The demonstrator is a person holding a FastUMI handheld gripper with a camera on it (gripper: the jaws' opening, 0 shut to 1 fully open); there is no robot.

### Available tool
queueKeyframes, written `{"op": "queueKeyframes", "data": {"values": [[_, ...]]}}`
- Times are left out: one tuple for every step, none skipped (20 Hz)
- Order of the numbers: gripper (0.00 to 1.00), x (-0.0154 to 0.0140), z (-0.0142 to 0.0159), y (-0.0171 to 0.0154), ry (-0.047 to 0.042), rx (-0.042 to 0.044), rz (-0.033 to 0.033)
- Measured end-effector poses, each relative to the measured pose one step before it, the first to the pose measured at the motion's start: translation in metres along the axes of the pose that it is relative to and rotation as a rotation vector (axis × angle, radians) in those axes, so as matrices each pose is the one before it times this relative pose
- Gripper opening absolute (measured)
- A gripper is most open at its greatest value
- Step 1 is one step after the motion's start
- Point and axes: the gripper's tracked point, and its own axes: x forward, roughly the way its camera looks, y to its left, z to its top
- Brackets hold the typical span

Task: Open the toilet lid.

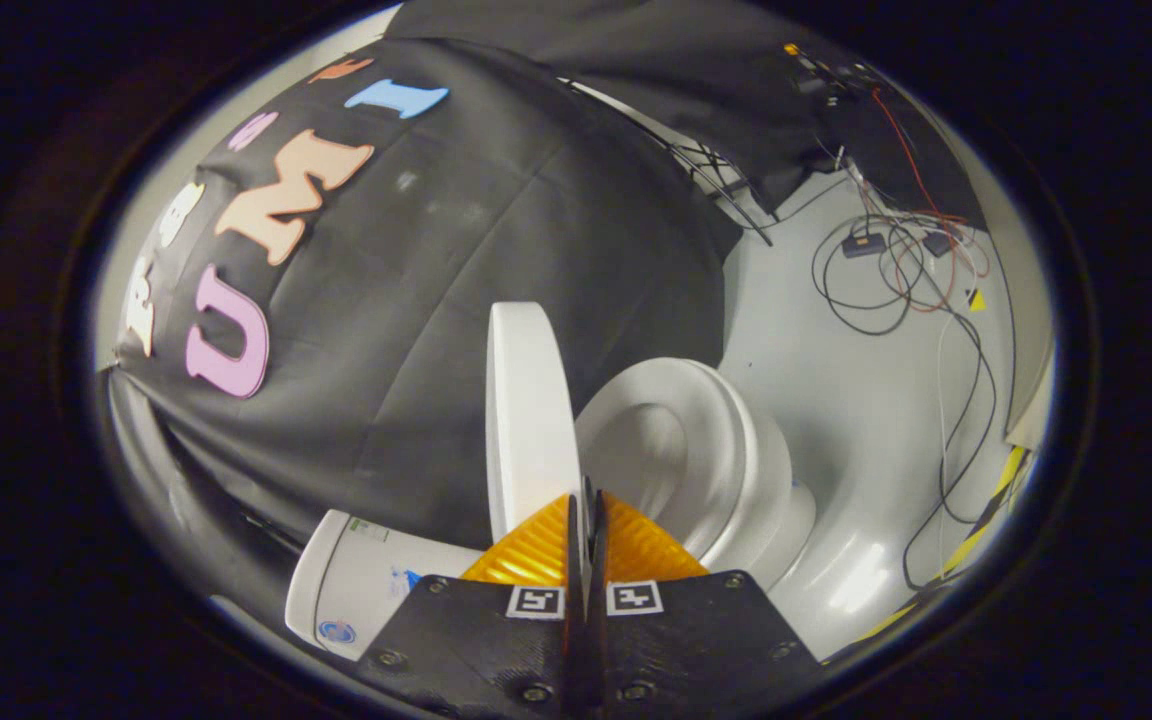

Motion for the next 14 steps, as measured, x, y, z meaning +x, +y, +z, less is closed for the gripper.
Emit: {"op": "queueKeyframes", "data": {"values": [[0.01,-0.00212,0.00086,0.00515,-0.00179,-0.00801,-0.00194],[0.01,-0.00191,0.00052,0.00401,-0.00533,-0.00577,-0.00113],[0.01,-0.00198,-0.00099,0.00511,-0.00417,-0.00138,0.00101],[0.01,-0.00103,0.00053,0.00524,0.00001,-0.0055,-0.00059],[0.01,-0.00431,-0.00107,0.00526,0.0034,-0.01356,-0.00526],[0.01,-0.00166,0.00114,0.00427,0.00247,-0.02549,-0.00748],[0.01,-0.00129,0.00191,0.0053,-0.00472,-0.034,0.00015],[0.01,-0.00091,-0.00051,0.00515,0.00388,-0.01763,0.00301],[0.01,-0.00209,0.00055,0.00535,-0.0065,-0.00274,0.00132],[0.01,-0.00264,-0.00079,0.00504,-0.00277,-0.01687,0.00166],[0.01,-0.00172,0.00054,0.00128,-0.0051,-0.01475,-0.00602],[0.01,-0.00156,-0.00032,0.00211,-0.00644,-0.00765,-0.01049],[0.01,-0.00095,0.00033,0.00406,-0.01345,-0.03275,-0.00654],[0.01,-0.00204,0.00188,0.00358,-0.01279,-0.04073,-0.00344]]}}
